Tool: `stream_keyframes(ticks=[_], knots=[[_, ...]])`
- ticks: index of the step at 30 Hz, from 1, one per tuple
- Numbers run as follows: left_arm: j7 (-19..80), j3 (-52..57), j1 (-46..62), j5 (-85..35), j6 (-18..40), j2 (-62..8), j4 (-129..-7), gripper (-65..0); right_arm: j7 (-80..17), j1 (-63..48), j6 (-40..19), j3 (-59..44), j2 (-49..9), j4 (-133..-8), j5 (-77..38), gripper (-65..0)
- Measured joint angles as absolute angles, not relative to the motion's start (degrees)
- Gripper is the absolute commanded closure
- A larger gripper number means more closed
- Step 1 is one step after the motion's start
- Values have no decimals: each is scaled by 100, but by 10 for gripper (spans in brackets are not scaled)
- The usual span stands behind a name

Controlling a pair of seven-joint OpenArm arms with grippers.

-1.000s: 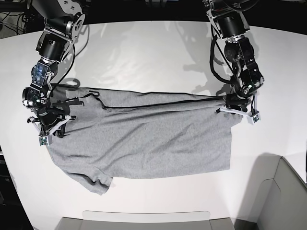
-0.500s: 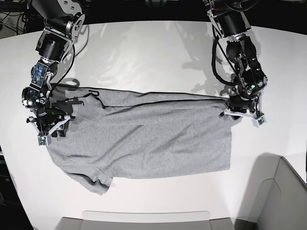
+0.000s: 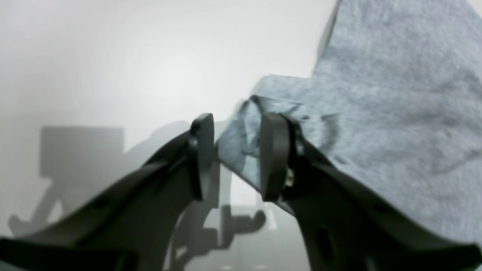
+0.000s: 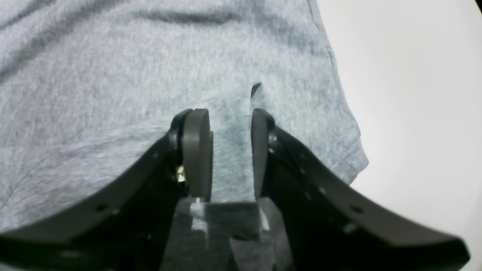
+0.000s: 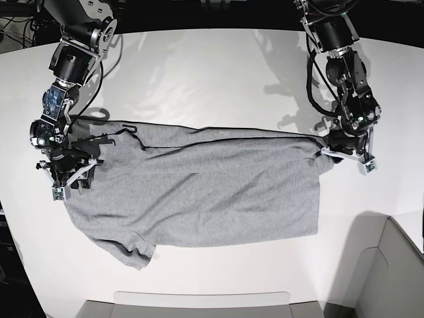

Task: Fold the T-shirt properly
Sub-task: 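Hold the shirt raised and shift both grippers to adjust the grip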

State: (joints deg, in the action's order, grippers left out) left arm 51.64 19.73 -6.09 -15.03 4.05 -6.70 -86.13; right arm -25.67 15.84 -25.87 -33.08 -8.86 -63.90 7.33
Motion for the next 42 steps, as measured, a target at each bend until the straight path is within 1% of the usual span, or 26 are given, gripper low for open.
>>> stream_keyframes(ticks=[3, 5, 9, 11, 15, 17, 20, 22, 25, 27, 30, 34, 36, 38, 42], knots=[[5249, 1973, -504, -1503, 1114, -655, -8632, -237, -2569, 1581, -2582, -3317, -886, -6449, 731, -198], [5245, 1997, -447, -1461, 1461, -655, -8785, -237, -2604, 1503, -2602, -3444, -819, -6759, 727, -198], [5100, 2246, -362, -1507, 1776, -652, -9109, -237, -2628, 1361, -2591, -3747, -624, -7607, 580, -197], [5103, 2311, -333, -1461, 1826, -655, -9131, -236, -2585, 1313, -2593, -3813, -572, -8027, 325, -197], [5122, 2259, -301, -1468, 1835, -652, -9129, -235, -2587, 1291, -2596, -3846, -598, -8331, 183, -196], [5162, 2231, -301, -1496, 1909, -631, -9129, -213, -2880, 1125, -2593, -3848, -615, -8447, 172, -195], [5098, 1885, -145, -1457, 1979, -607, -9142, -136, -3446, 816, -2596, -3868, -569, -8468, 209, -183], [5153, 1544, -8, -1446, 2257, -600, -9214, -84, -3522, 659, -2596, -3868, -552, -8451, 211, -146], [5207, 1114, 69, -1494, 2383, -563, -9356, 0, -3503, 502, -2598, -3857, -521, -8425, 172, -82], [5096, 956, 43, -1490, 2383, -558, -9338, 0, -3489, 475, -2596, -3857, -519, -8241, 185, -70], [5103, 910, -34, -1463, 2364, -585, -8868, 0, -3509, 593, -2600, -3844, -604, -7609, 209, -82], [5092, 930, -427, -1455, 2364, -628, -8171, 0, -3354, 784, -2596, -3837, -996, -6726, 128, -87], [4925, 928, -609, -1500, 2394, -735, -7752, 0, -3256, 860, -2617, -3846, -1146, -6460, 16, -87], [4827, 930, -711, -1678, 2447, -797, -7500, 0, -3247, 884, -2620, -3846, -1177, -6390, 38, -86], [4864, 930, -475, -1629, 2368, -871, -7649, 0, -3039, 526, -2602, -3846, -1131, -6670, -40, -86]])
